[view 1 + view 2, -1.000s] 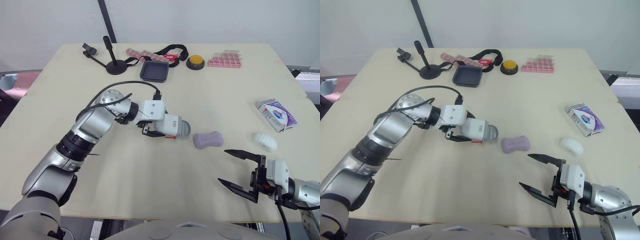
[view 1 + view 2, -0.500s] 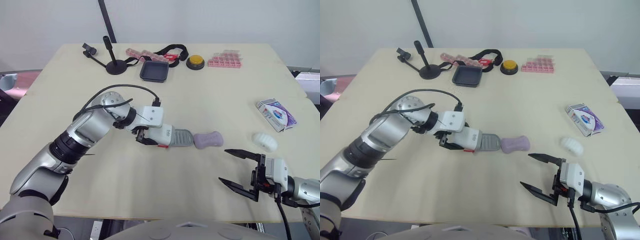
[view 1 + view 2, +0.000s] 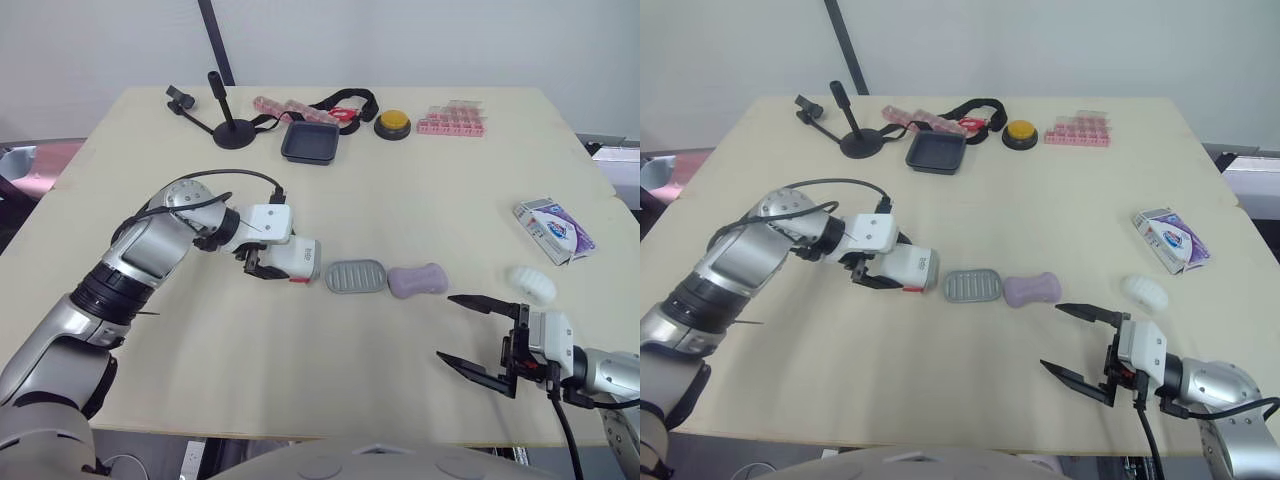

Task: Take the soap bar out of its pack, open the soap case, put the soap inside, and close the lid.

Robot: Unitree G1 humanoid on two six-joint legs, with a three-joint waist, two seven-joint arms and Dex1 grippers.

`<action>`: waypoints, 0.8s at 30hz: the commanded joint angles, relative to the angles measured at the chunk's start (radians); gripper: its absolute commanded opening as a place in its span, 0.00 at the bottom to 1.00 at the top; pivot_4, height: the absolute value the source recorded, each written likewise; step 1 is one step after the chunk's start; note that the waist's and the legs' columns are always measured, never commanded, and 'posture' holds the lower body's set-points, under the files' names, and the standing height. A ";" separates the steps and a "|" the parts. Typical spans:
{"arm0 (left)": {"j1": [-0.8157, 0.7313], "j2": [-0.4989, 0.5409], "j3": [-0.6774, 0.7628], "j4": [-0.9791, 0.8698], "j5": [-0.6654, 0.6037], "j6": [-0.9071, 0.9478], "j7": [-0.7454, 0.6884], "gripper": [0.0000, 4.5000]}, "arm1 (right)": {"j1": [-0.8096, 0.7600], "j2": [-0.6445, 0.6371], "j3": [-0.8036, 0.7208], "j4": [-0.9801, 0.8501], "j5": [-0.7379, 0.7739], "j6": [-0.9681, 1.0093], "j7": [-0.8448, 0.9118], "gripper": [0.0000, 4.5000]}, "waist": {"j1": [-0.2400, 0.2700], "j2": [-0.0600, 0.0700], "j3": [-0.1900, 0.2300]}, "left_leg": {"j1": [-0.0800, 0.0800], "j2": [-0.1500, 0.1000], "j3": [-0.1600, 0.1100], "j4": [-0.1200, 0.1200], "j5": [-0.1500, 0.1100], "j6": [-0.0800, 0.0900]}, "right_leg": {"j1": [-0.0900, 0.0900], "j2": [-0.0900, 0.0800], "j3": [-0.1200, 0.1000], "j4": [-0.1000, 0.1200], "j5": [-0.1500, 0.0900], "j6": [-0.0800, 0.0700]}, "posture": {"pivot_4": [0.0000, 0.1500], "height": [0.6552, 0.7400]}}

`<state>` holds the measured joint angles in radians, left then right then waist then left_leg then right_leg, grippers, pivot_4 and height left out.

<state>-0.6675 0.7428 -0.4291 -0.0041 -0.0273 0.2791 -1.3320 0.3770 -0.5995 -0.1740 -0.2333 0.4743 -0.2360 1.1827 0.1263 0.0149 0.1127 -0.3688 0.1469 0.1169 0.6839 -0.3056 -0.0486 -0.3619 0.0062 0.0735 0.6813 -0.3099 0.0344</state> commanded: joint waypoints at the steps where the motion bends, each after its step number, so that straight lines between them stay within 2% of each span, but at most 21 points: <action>1: 0.017 0.009 0.043 0.017 -0.028 -0.072 -0.026 0.77 | -0.004 -0.016 -0.010 -0.009 0.012 -0.002 0.001 1.00 | 0.002 0.000 0.000 | 0.001 0.000 0.000 0.000 0.000 0.000 | 0.000 0.000 0.000 0.000 0.000 0.000 | 1.00 1.00; 11: 0.026 -0.018 0.040 0.096 -0.019 -0.148 -0.024 0.77 | 0.000 -0.025 -0.016 -0.008 0.016 0.006 -0.005 1.00 | 0.004 0.000 0.000 | 0.001 0.000 0.000 0.000 0.000 0.000 | 0.000 0.000 0.000 0.000 0.000 0.000 | 1.00 1.00; 13: 0.026 -0.020 0.041 0.106 -0.019 -0.159 -0.030 1.00 | 0.004 -0.024 -0.015 -0.013 0.016 0.007 -0.008 1.00 | 0.004 0.000 0.000 | 0.000 0.000 0.000 0.000 0.000 0.000 | 0.000 -0.001 0.000 0.000 0.000 0.000 | 1.00 1.00; 19: 0.025 -0.026 0.055 0.132 -0.026 -0.186 -0.033 1.00 | 0.022 -0.016 -0.017 -0.018 0.020 0.009 -0.020 1.00 | 0.003 0.000 0.000 | -0.002 0.000 0.000 -0.001 0.000 0.000 | 0.000 0.000 0.000 -0.001 0.000 0.000 | 1.00 1.00; 24: 0.015 -0.043 0.115 0.153 -0.101 -0.203 -0.051 1.00 | 0.043 0.009 -0.014 -0.016 0.023 0.015 -0.055 1.00 | 0.004 0.000 0.000 | -0.002 0.000 0.000 -0.001 0.000 0.000 | 0.000 0.000 0.000 -0.001 0.000 0.000 | 1.00 1.00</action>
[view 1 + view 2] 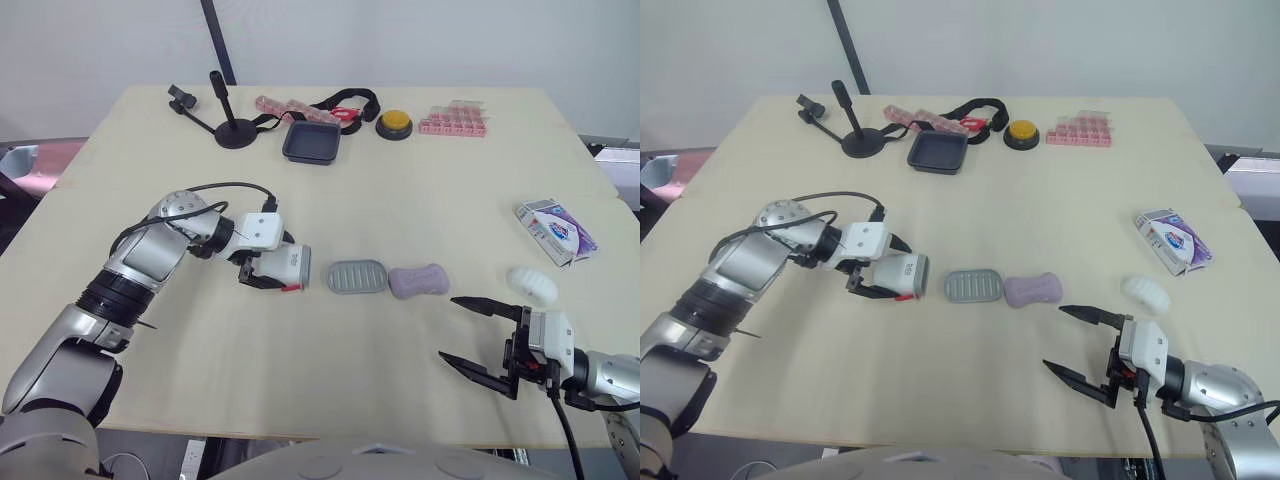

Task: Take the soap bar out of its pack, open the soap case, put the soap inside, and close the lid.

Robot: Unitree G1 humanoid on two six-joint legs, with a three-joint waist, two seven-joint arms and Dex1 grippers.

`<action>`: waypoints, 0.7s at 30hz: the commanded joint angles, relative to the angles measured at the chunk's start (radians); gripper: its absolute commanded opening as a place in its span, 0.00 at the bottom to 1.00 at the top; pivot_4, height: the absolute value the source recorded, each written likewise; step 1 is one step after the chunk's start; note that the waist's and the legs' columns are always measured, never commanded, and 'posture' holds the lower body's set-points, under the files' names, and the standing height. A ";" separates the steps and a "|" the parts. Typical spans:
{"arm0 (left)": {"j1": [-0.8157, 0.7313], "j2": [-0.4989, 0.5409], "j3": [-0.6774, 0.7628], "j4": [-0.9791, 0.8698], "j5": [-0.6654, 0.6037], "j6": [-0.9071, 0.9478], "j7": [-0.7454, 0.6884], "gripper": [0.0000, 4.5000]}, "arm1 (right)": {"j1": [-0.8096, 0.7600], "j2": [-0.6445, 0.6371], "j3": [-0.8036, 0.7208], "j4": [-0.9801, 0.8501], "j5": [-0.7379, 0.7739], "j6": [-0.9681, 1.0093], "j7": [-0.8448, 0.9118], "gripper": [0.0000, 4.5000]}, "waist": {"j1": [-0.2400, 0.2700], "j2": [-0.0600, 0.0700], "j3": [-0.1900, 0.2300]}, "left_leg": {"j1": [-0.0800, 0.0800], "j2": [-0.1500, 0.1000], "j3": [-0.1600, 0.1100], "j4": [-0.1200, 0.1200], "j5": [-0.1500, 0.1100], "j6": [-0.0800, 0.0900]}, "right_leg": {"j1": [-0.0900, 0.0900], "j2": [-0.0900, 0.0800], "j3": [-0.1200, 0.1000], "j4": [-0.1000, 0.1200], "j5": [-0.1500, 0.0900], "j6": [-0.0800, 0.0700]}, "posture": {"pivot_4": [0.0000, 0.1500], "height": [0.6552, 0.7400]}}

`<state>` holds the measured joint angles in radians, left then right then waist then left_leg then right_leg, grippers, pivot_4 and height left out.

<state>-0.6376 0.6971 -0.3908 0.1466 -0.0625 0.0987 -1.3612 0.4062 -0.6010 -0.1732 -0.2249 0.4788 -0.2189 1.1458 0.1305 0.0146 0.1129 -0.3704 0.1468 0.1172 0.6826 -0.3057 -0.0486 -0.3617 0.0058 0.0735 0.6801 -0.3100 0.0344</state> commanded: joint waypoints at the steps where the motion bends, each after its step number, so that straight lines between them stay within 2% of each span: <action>1: -0.013 0.005 0.094 0.004 -0.088 -0.033 -0.034 1.00 | 0.017 0.014 -0.015 -0.020 0.017 -0.004 -0.022 1.00 | 0.000 0.000 0.000 | 0.000 0.000 0.000 0.000 0.000 0.000 | 0.000 0.000 0.000 0.000 0.000 0.000 | 1.00 1.00; 4: -0.003 0.010 0.133 -0.002 -0.140 -0.046 -0.067 1.00 | 0.023 0.016 -0.014 -0.012 0.012 -0.011 -0.023 1.00 | -0.002 0.000 0.000 | 0.000 0.000 0.000 -0.001 0.000 0.000 | 0.000 0.000 0.000 -0.001 0.000 0.000 | 1.00 1.00; 10: 0.048 0.008 0.301 -0.080 -0.347 0.056 -0.063 1.00 | 0.008 -0.006 -0.035 -0.006 0.023 0.001 -0.026 1.00 | -0.008 0.000 0.000 | 0.003 0.000 0.001 -0.002 0.000 0.000 | -0.001 0.000 0.000 -0.001 0.000 0.000 | 1.00 1.00; 14: 0.243 0.018 0.425 -0.233 -0.441 0.079 -0.005 1.00 | -0.012 -0.034 -0.055 -0.018 0.024 0.027 -0.035 1.00 | -0.020 0.000 0.000 | -0.002 0.000 0.001 -0.004 0.000 0.000 | 0.000 0.000 0.000 -0.004 0.000 0.000 | 1.00 1.00; 17: 0.447 0.014 0.487 -0.335 -0.446 0.049 0.044 1.00 | -0.010 -0.062 -0.044 -0.058 0.000 0.057 -0.044 1.00 | -0.023 -0.001 0.000 | -0.002 0.000 0.001 -0.007 0.000 -0.001 | 0.002 0.001 0.000 -0.009 0.000 0.000 | 1.00 1.00; 21: 0.600 -0.013 0.531 -0.414 -0.450 0.054 0.143 1.00 | -0.026 -0.089 -0.023 -0.114 -0.021 0.115 -0.073 1.00 | -0.010 -0.004 0.001 | -0.001 0.001 -0.003 -0.006 0.000 -0.001 | 0.002 0.001 -0.004 -0.011 0.000 0.001 | 1.00 1.00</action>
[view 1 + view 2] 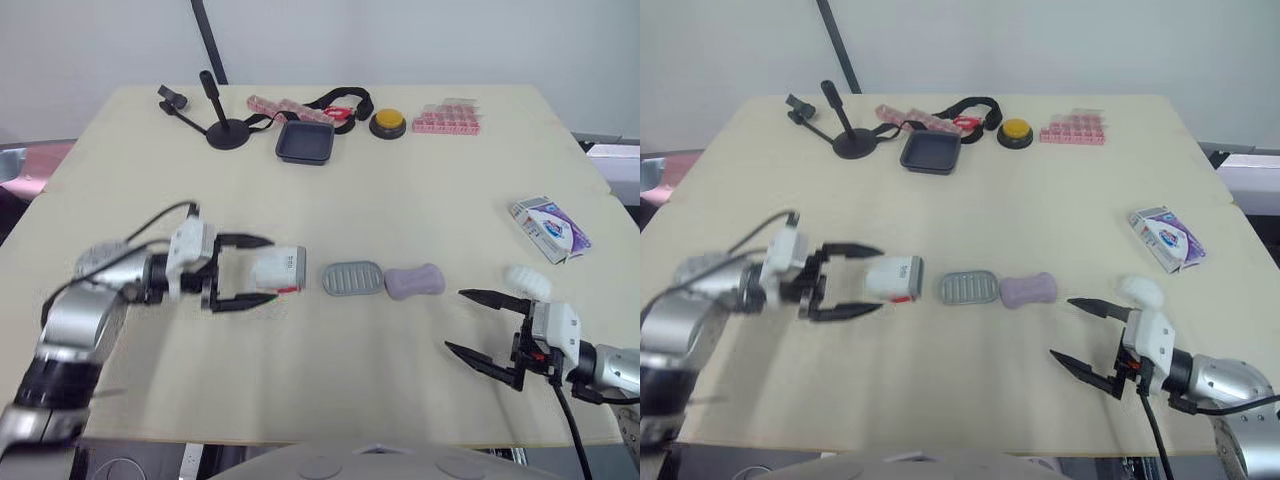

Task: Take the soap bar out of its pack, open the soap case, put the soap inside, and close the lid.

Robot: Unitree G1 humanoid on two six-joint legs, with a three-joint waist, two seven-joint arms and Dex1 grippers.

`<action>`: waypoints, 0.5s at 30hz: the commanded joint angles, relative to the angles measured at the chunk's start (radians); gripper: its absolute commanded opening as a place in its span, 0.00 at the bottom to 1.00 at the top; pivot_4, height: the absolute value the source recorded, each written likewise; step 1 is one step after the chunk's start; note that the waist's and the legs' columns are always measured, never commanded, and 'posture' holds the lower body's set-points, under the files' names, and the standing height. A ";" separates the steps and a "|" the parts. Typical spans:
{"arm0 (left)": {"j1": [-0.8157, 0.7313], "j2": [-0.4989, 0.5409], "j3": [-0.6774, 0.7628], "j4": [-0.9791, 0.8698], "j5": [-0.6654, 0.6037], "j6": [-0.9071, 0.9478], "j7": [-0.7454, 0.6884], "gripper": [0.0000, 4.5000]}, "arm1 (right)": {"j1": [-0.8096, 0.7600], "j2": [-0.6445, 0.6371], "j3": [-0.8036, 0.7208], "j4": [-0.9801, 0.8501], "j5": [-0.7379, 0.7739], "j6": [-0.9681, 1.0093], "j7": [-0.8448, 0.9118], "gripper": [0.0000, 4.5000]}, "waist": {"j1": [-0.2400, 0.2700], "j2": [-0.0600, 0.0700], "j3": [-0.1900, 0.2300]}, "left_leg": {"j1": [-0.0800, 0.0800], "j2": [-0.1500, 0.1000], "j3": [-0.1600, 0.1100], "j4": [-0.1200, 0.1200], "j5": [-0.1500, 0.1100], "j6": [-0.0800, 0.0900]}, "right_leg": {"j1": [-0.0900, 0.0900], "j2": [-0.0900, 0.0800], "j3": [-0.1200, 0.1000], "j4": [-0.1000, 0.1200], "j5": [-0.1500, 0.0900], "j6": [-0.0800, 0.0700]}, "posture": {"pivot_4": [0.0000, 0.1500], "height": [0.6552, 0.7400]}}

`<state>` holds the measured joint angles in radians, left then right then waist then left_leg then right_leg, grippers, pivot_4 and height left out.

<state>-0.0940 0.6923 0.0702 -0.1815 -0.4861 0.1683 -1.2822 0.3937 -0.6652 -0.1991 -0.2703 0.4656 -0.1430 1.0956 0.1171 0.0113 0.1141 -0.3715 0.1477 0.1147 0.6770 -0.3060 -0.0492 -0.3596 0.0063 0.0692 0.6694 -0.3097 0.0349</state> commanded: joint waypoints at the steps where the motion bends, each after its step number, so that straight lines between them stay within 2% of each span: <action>1: 0.080 -0.012 0.076 -0.095 -0.025 -0.023 0.074 1.00 | -0.018 -0.029 0.005 -0.079 -0.009 0.053 -0.029 1.00 | 0.005 -0.001 0.000 | 0.002 0.000 -0.001 0.001 0.000 0.000 | 0.000 -0.001 -0.001 0.000 0.000 0.000 | 1.00 1.00; 5: 0.289 -0.010 0.106 -0.145 -0.017 -0.116 0.027 1.00 | -0.090 -0.095 0.026 -0.138 -0.031 0.152 -0.043 1.00 | -0.012 -0.002 0.000 | 0.005 -0.001 0.001 -0.001 0.000 0.000 | 0.002 -0.002 0.001 -0.004 0.000 0.000 | 1.00 1.00; 8: 0.379 -0.010 0.100 -0.148 -0.007 -0.195 -0.014 1.00 | -0.168 -0.157 0.049 -0.160 -0.058 0.218 -0.043 1.00 | -0.024 -0.006 0.003 | 0.007 -0.001 0.004 -0.006 0.000 0.000 | 0.004 -0.002 0.003 -0.007 0.000 0.000 | 1.00 1.00; 15: 0.403 -0.037 0.044 -0.132 0.018 -0.278 -0.013 1.00 | -0.397 -0.322 0.127 -0.175 -0.032 0.440 0.036 1.00 | -0.033 -0.008 0.005 | 0.013 -0.001 0.004 -0.008 0.002 0.000 | 0.006 -0.002 0.003 -0.005 0.000 0.000 | 1.00 1.00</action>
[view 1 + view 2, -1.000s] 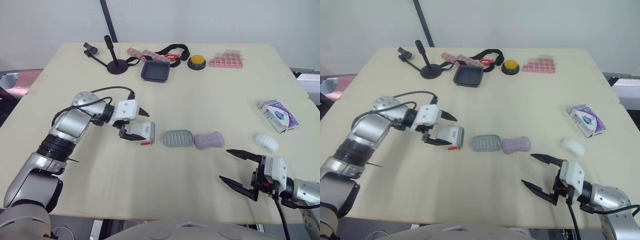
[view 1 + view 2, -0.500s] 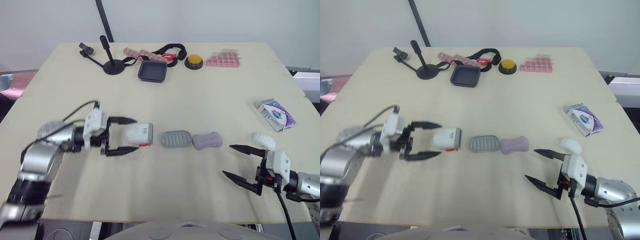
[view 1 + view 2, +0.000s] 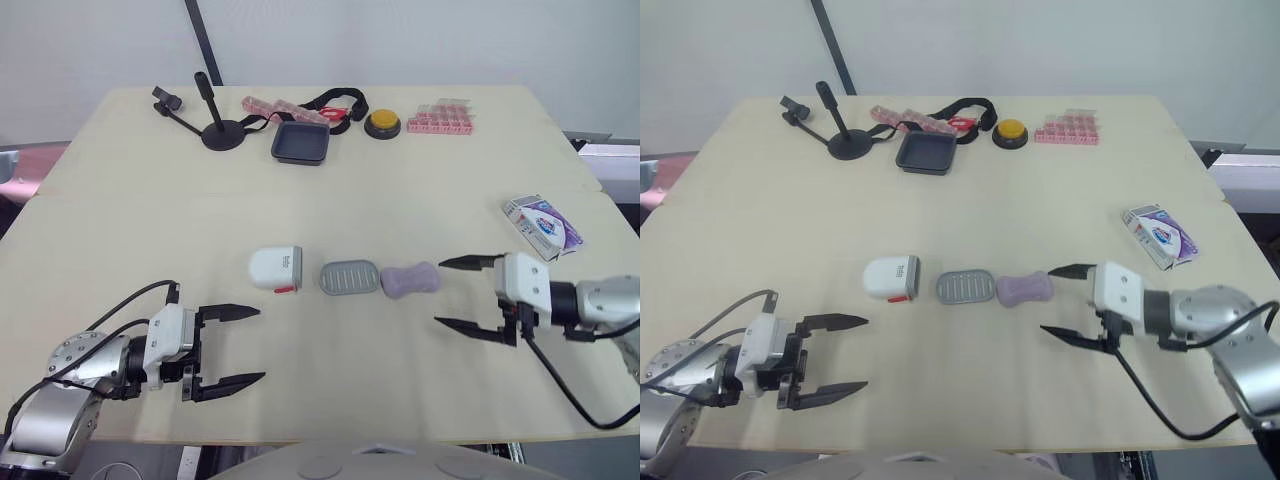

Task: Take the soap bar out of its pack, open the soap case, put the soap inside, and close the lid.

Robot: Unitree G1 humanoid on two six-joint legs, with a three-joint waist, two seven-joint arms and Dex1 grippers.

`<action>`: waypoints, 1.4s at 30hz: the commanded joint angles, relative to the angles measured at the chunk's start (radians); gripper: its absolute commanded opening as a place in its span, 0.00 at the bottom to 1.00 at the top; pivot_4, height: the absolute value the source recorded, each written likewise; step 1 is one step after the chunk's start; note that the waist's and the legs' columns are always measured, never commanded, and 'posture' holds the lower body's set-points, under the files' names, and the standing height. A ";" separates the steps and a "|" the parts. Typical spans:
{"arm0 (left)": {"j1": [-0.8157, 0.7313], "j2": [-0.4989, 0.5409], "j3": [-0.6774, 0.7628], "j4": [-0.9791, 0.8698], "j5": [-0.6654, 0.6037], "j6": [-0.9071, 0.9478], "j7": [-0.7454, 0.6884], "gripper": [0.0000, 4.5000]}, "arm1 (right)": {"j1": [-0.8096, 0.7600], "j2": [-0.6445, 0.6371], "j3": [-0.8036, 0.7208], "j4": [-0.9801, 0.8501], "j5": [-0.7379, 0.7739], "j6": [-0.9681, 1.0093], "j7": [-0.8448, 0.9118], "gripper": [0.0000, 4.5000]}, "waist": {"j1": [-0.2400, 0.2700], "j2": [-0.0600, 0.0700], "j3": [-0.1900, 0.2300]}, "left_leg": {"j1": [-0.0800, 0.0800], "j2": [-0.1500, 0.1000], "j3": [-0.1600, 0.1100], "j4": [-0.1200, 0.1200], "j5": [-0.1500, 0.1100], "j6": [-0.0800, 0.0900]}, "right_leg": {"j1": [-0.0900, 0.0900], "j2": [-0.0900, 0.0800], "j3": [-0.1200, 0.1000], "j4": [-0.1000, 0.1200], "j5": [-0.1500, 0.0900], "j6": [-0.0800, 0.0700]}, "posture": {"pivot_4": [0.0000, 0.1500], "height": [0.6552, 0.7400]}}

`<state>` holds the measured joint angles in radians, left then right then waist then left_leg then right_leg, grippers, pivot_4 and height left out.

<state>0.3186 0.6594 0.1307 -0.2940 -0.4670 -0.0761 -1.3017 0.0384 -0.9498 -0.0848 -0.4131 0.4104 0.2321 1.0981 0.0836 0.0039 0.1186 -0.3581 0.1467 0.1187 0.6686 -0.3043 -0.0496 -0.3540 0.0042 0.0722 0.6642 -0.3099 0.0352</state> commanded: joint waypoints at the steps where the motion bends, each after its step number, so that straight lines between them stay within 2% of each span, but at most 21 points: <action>1: -0.010 -0.005 -0.019 -0.018 -0.001 -0.037 0.008 1.00 | -0.051 -0.042 0.018 -0.032 0.023 0.074 0.038 1.00 | 0.000 -0.001 0.000 | 0.000 0.000 0.000 0.000 0.000 0.000 | 0.000 0.000 0.000 0.003 0.000 0.000 | 1.00 1.00; 2: -0.010 -0.004 -0.021 -0.017 -0.002 -0.039 0.009 1.00 | -0.056 -0.043 0.019 -0.033 0.024 0.082 0.039 1.00 | 0.000 -0.002 0.000 | 0.000 0.000 -0.001 0.000 0.000 0.000 | 0.000 0.001 -0.001 0.003 0.000 0.000 | 1.00 1.00; 6: -0.007 -0.035 -0.070 0.030 0.052 -0.175 -0.014 1.00 | -0.326 -0.052 0.209 0.046 -0.065 0.182 0.115 1.00 | -0.016 0.000 0.002 | 0.001 0.000 0.004 0.000 0.000 0.000 | -0.001 0.002 0.002 0.004 0.000 0.000 | 1.00 1.00; 14: 0.027 -0.055 -0.087 0.112 0.062 -0.296 -0.010 1.00 | -0.553 0.035 0.406 0.180 -0.179 0.213 0.179 1.00 | -0.004 -0.001 0.002 | 0.001 0.001 0.003 0.000 0.001 0.000 | -0.002 0.002 0.003 0.008 0.000 0.000 | 1.00 1.00; 25: -0.013 -0.068 -0.111 0.214 0.055 -0.393 -0.001 1.00 | -0.635 0.113 0.503 0.303 -0.269 0.188 0.235 1.00 | -0.005 -0.001 0.002 | 0.002 0.002 0.006 0.002 0.002 -0.001 | -0.006 0.002 0.005 0.016 0.000 -0.001 | 1.00 1.00; 42: -0.048 -0.074 -0.133 0.176 0.031 -0.359 0.034 1.00 | -0.661 0.174 0.526 0.382 -0.334 0.144 0.260 1.00 | -0.005 -0.001 0.002 | 0.001 0.002 0.006 0.006 0.002 -0.001 | -0.007 0.002 0.005 0.020 0.000 -0.002 | 1.00 1.00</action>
<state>0.2710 0.5802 -0.0118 -0.0963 -0.4035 -0.4328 -1.2737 -0.5985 -0.7766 0.4490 -0.0261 0.0854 0.3935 1.3429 0.0787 0.0029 0.1207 -0.3573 0.1484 0.1246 0.6747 -0.3027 -0.0504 -0.3609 0.0066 0.0772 0.6840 -0.3097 0.0337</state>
